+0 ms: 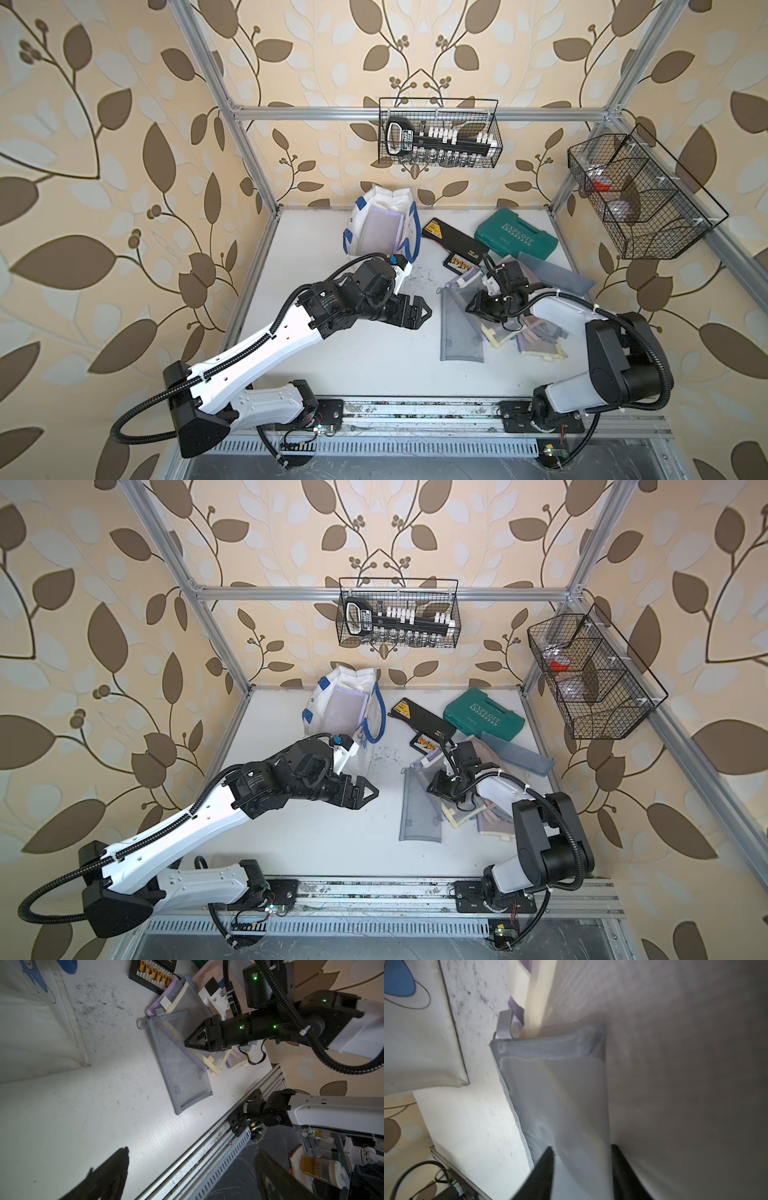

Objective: Put the pencil pouch into the canvas bag
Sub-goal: Pick up the pencil pouch from the center of the board.

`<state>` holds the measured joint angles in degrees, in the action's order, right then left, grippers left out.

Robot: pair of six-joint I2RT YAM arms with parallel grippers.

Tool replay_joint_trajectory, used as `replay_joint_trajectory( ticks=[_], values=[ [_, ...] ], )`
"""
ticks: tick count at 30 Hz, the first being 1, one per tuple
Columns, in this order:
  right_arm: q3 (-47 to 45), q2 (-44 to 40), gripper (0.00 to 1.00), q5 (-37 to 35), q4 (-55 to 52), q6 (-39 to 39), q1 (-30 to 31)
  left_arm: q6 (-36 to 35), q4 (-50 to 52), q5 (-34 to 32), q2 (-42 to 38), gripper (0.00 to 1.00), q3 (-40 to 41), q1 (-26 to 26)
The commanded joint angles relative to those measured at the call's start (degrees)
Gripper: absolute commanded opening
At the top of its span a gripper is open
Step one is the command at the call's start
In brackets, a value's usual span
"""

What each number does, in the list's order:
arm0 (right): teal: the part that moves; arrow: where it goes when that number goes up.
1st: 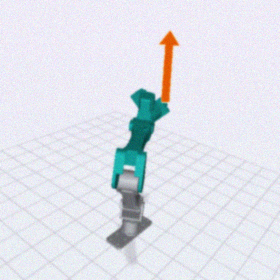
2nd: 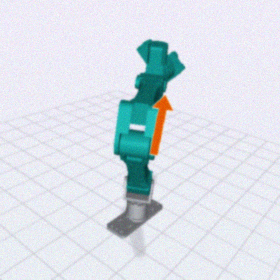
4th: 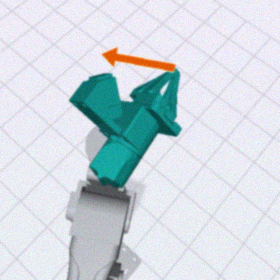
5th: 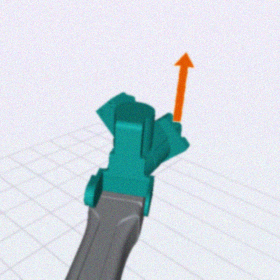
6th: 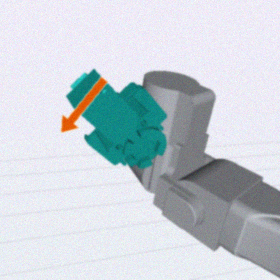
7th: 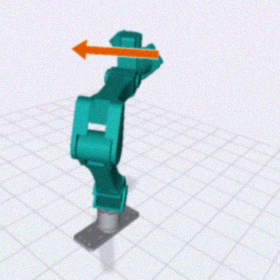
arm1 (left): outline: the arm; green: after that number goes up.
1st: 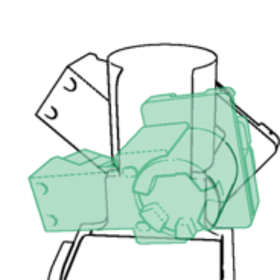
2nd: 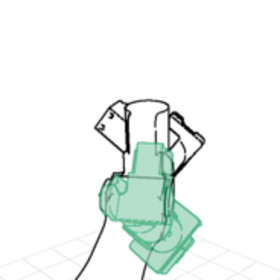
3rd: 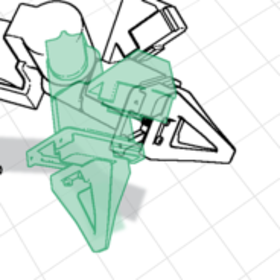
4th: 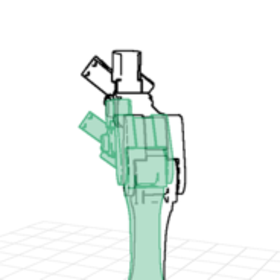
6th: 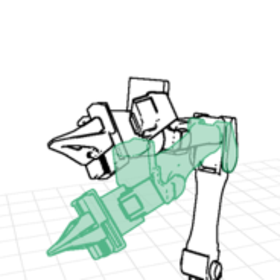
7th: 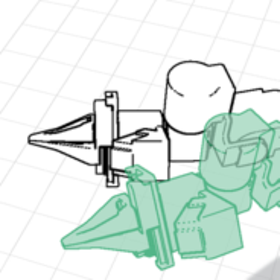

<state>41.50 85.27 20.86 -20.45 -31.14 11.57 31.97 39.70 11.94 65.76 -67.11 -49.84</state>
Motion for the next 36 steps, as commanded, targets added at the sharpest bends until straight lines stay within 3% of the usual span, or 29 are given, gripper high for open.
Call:
replay_joint_trajectory(
  ticks=[1, 3, 7, 14, 17, 24, 30, 36],
  values=[
    [-1.7, 0.3, 0.20, 0.5, 1.6, 0.1, 0.3, 1.7, -2.2, 0.8, -0.6, 0.94, -0.1, -0.1],
    [-1.8, -0.2, 0.10, 0.9, 1.5, 0.3, 0.2, 1.9, -1.9, 0.3, -0.8, 0.94, 0.4, 0.0],
    [-1.4, -3.9, 0.01, 1.4, 0.3, 0.7, 0.3, 1.4, 0.1, -1.4, -1.2, 0.94, 0.1, 0.0],
    [3.8, -14.8, 0.00, 2.1, -3.9, 3.4, 3.7, -1.4, 4.2, -3.3, -1.8, 0.97, -1.3, 1.8],
    [7.0, -18.4, 0.00, 2.5, -5.8, 4.4, 5.9, -2.5, 4.2, -0.4, -2.3, 0.97, -1.8, 5.7],
    [15.6, -22.8, 0.00, 7.8, -6.2, 5.3, 10.1, -3.2, -0.5, 13.3, -2.4, 0.99, -1.6, 19.0],
    [23.6, -22.0, 0.00, 13.5, -4.2, 4.7, 13.3, -2.1, -7.7, 19.4, -1.8, 0.99, -2.0, 20.7],
    [30.4, -20.0, 0.00, 17.9, -0.1, 1.4, 16.2, 1.1, -15.9, 20.9, -3.1, 0.99, 0.7, 20.7]
  ],
)
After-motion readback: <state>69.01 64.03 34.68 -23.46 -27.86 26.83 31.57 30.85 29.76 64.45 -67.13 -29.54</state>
